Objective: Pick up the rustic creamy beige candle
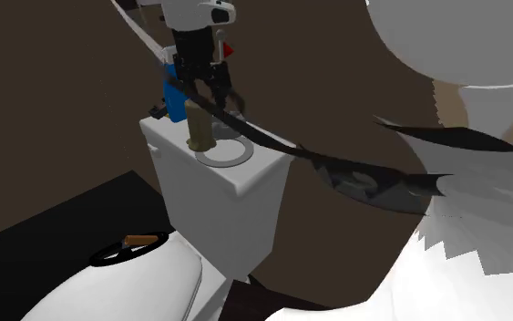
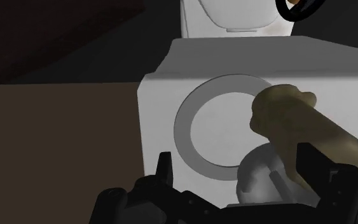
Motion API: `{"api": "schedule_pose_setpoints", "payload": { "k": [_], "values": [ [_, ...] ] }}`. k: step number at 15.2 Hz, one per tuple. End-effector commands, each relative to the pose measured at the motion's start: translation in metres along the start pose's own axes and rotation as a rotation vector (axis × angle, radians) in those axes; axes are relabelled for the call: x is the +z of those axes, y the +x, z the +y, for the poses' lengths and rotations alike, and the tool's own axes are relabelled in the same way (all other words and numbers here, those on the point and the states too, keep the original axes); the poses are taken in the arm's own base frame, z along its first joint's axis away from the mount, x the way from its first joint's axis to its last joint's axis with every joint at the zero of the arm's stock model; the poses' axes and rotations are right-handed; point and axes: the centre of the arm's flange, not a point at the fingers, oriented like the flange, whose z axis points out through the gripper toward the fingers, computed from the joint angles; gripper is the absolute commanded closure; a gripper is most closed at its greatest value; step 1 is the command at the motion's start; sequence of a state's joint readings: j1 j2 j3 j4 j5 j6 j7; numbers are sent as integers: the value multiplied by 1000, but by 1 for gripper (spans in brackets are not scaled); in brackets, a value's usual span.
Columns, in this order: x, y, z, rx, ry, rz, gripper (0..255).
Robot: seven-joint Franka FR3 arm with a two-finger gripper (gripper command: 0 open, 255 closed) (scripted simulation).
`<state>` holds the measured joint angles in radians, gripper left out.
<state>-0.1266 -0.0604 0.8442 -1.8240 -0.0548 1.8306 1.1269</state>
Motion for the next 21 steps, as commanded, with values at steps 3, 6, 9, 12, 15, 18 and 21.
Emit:
{"api": "schedule_pose_setpoints", "payload": {
  "k": [3,6,9,12,15,18,21],
  "values": [
    [12,9,-53,54,-18,26,0],
    [22,17,-92,90,-33,45,0],
    [36,19,-105,102,-38,50,0],
    [52,17,-105,102,-38,50,0],
    [66,16,-105,102,-38,50,0],
    [66,15,-105,102,-38,50,255],
    [66,15,-105,102,-38,51,255]
  ]
}}
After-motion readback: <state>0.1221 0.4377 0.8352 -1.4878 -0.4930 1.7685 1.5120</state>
